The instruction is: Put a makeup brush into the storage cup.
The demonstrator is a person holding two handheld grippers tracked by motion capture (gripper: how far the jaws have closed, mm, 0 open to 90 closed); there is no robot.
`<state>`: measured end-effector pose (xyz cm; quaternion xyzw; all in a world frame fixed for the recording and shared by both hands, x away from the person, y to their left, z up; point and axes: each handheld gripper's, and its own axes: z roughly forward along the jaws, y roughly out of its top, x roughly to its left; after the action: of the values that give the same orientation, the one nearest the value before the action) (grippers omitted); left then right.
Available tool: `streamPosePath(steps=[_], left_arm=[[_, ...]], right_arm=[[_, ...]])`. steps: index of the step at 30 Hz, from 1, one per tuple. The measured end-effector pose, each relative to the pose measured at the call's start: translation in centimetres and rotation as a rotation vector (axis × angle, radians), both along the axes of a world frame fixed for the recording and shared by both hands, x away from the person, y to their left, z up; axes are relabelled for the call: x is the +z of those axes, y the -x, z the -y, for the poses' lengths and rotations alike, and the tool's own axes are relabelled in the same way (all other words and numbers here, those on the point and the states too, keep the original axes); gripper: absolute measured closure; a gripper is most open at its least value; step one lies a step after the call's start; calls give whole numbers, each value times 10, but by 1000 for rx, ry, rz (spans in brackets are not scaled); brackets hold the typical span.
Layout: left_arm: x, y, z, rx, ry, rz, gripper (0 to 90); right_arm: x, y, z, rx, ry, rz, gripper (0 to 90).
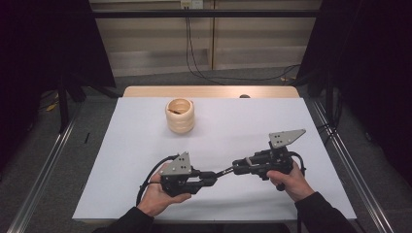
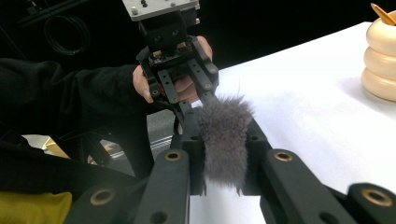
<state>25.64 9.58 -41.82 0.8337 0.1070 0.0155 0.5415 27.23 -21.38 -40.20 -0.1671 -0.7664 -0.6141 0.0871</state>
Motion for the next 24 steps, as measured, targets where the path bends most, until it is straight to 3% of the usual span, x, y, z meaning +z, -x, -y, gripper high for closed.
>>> streamPosePath(steps=[3, 8, 18, 20, 24], left_arm=[[0, -1, 0, 9, 10, -5, 738], [0, -2, -1, 38, 13, -7, 628], [7, -6, -14, 157, 43, -20, 268], [7, -9, -17, 181, 45, -47, 177], [8, -11, -23, 205, 39, -51, 90]], right_arm=[[0, 0, 0, -2, 1, 3, 772], [1, 0, 0, -7, 13, 5, 773], [3, 0, 2, -27, 14, 7, 772], [3, 0, 3, -32, 18, 9, 772], [3, 1, 2, -38, 29, 12, 772]])
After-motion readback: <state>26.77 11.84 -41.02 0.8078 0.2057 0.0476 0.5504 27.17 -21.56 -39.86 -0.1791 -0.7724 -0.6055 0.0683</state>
